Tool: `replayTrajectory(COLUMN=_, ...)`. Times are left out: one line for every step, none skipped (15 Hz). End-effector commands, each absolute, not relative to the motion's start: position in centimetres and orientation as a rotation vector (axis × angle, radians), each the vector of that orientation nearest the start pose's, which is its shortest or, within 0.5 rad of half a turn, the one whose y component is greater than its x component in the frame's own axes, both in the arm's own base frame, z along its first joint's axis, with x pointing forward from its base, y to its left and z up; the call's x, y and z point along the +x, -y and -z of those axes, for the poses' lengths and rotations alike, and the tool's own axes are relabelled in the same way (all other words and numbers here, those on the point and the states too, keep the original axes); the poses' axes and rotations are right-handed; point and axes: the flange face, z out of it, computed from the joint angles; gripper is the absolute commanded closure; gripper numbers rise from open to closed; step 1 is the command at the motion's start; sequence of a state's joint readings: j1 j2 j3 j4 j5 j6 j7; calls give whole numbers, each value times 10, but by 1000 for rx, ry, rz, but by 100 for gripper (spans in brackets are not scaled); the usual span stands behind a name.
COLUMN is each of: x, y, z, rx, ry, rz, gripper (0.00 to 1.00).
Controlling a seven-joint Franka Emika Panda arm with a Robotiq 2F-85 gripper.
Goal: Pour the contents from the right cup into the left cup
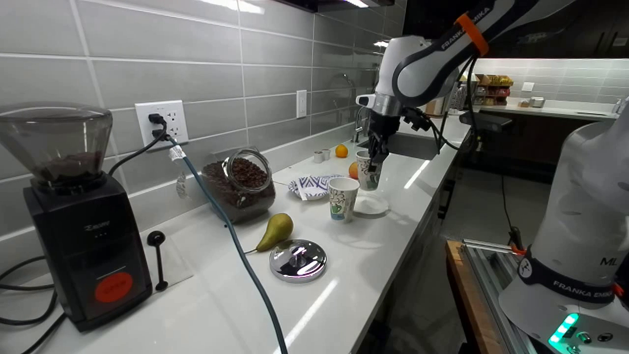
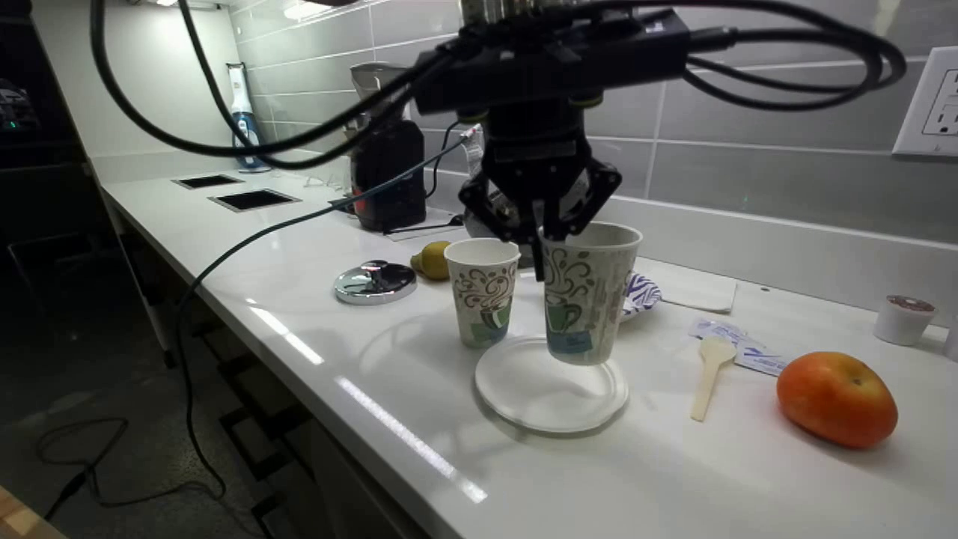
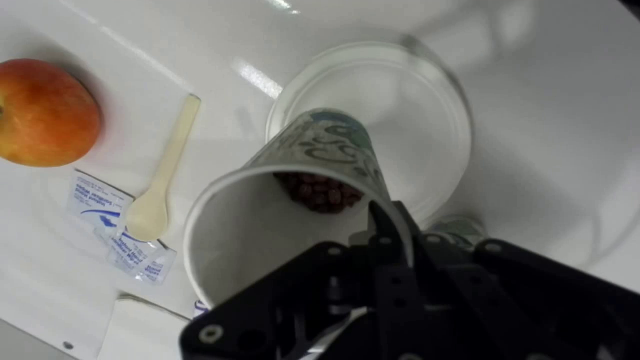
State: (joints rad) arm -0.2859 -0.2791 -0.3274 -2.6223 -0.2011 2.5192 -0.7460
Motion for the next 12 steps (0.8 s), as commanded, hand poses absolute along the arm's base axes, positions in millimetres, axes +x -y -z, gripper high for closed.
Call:
replayTrajectory(x=354, y=223, z=-397, rx=-3198, ry=473, rz=215, gripper=99)
replayTrajectory(x=356, y=217, z=-405, rx=-3177, ry=453, rz=221, gripper=99)
replayTrajectory(x=356, y=211, z=-414, rx=-3162, ry=441, rz=212, gripper=99)
replayTrajectory(x=356, y=206, z=-422, rx=-3143, ry=424, rz=197, gripper=99)
replayTrajectory(x=356, y=202, z=-428, rx=-3132, ry=407, rz=188, gripper=99)
replayTrajectory(x=357, y=199, z=-435, rx=-3127, ry=391, rz=197, gripper=99)
replayTrajectory(x=359, y=197, z=-442, rx=-3121, ry=371, rz=215, gripper=99)
replayTrajectory(x=362, y=195, z=-446, rx=-3102, ry=363, rz=277, gripper=99)
replayTrajectory(x=366, y=194, z=-449, rx=-3084, ry=348, rz=336, gripper=99)
replayTrajectory(x=370, y=192, z=-450, rx=-3057, ry=327, rz=381, gripper=99)
replayTrajectory(x=374, y=190, z=-450, rx=-3017, ry=296, rz=427, gripper=99)
replayTrajectory(x=378, y=187, z=-451, rx=-2984, ry=270, rz=487, gripper=99)
